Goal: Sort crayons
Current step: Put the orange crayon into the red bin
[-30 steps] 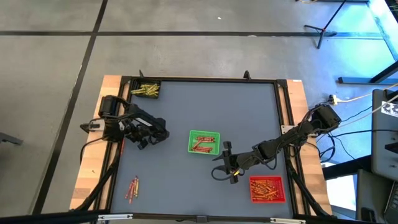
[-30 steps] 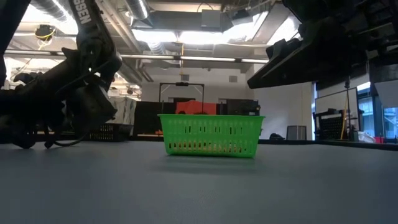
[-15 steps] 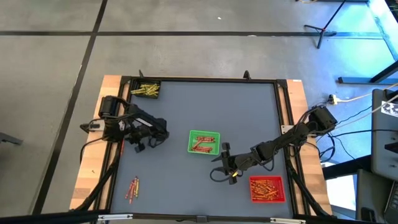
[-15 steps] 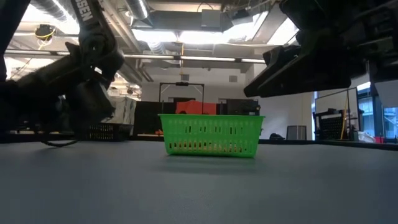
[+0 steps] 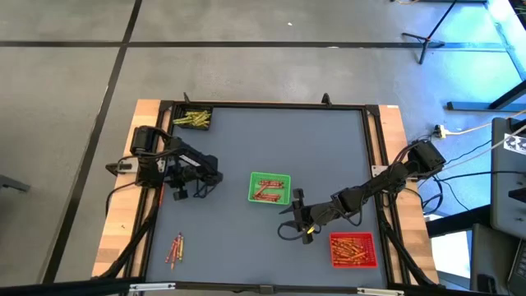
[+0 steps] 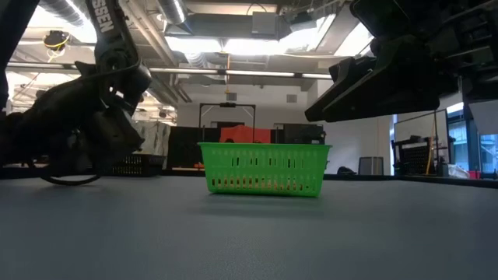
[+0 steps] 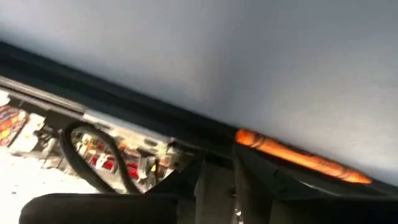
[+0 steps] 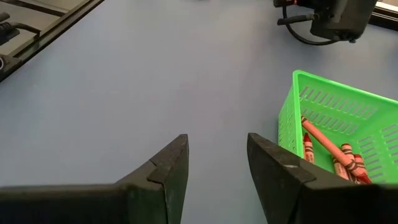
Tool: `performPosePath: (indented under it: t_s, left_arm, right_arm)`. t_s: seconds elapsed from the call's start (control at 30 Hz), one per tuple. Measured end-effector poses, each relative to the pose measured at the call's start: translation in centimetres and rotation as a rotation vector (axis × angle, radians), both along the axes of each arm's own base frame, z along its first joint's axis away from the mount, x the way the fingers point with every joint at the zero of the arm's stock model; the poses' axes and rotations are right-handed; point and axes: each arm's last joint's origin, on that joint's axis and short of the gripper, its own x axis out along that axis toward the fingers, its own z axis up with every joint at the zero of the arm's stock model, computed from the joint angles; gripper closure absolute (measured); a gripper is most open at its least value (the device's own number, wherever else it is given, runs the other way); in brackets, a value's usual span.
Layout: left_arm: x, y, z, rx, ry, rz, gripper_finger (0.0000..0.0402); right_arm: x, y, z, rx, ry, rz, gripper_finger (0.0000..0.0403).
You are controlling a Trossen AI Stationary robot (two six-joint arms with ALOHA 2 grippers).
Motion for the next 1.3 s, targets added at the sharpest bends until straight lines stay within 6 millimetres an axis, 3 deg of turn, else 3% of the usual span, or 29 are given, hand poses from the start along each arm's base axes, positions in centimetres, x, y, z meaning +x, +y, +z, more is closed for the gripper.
performPosePath:
  t_s: [0.4, 0.77, 1.1, 1.3]
  left_arm:
    - [-0.1, 0.3, -0.4, 0.100, -0.022, -0.089, 0.0338]
    - [0.1, -1.2, -0.1, -0.098, -0.019, -0.056, 0.0338]
    - [-0.1, -4.9, 0.4, -0.101, 0.036, 0.056, 0.0337]
    - [-0.8, -8.0, 1.4, 0.040, -0.084, 0.017, 0.0337]
  right_arm:
    - [0.0, 0.0, 0.0, 0.022, 0.007, -0.012, 0.0243]
    - [-0.1, 0.1, -0.1, 0.065, 0.027, 0.021, 0.0243]
    - [-0.1, 0.1, -0.1, 0.064, 0.028, 0.021, 0.0243]
    - [-0.1, 0.1, -0.1, 0.065, 0.027, 0.021, 0.0243]
